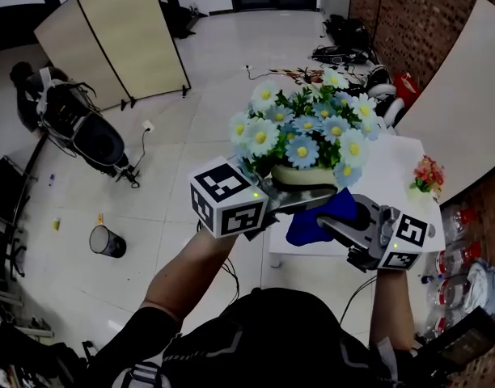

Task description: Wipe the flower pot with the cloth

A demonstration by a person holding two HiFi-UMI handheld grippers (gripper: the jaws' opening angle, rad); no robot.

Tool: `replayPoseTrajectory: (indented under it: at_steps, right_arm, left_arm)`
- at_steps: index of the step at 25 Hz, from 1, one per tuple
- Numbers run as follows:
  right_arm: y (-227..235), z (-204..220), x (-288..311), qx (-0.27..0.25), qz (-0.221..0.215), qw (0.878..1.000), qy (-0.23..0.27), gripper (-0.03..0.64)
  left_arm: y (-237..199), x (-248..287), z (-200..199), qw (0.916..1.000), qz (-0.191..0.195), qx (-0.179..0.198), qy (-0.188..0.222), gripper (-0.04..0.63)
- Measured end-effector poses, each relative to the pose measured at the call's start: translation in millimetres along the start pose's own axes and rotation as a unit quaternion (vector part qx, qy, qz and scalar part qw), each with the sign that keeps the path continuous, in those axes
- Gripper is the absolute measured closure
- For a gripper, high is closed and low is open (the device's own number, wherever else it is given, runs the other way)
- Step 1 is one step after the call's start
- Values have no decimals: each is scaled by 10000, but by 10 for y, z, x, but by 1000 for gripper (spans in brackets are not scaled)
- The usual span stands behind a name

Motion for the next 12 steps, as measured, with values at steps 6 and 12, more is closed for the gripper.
replayPoseTrajectory:
  at_steps: [6,12]
  right_arm:
    - [154,15,-287,-44,108,9998,183,540]
    - [612,59,75,-109,299,9994,-121,540]
  left_arm:
    - [70,-19,-44,10000,72,-15,-14,14]
    - [100,-79,-105,9998,218,44,-14,14]
Point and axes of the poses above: the fingertips, and each gripper's own axes: x forward along the fingers, y to its right, z out of its underside, the point moved 2 cm from there along -x, backward along the fingers, and after that the axes turned 12 degrees about y, right-handed, at the moved point
